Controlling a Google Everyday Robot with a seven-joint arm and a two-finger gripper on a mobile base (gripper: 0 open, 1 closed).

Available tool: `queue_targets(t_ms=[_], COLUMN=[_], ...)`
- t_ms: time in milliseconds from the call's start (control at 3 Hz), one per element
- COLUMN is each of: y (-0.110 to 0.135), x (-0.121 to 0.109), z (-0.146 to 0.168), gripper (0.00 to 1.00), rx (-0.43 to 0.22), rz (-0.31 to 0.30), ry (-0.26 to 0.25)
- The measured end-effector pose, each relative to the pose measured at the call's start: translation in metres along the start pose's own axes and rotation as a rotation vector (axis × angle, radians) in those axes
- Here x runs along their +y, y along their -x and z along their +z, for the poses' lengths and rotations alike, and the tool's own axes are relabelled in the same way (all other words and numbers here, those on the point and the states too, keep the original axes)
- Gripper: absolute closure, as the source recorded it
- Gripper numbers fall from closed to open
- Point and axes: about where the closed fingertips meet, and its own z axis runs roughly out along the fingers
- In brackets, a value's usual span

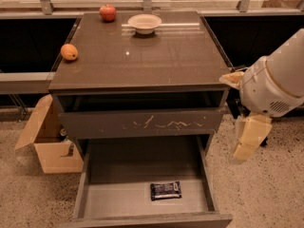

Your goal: Pick rxbar blueberry from middle drawer and place on counter

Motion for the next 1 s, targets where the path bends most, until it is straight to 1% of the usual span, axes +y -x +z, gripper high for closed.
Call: queue_targets(t_ms=[333,667,1000], y=[0.003,0.003,-0.006], x=[0.015,0.015,0.017], z=[0.043,0.043,0.074], gripper=[0.0,0.0,0.0], rx=[-0.091,-0.091,-0.082], rz=[-0.018,-0.018,-0.037], ry=[0.046,0.046,0.059])
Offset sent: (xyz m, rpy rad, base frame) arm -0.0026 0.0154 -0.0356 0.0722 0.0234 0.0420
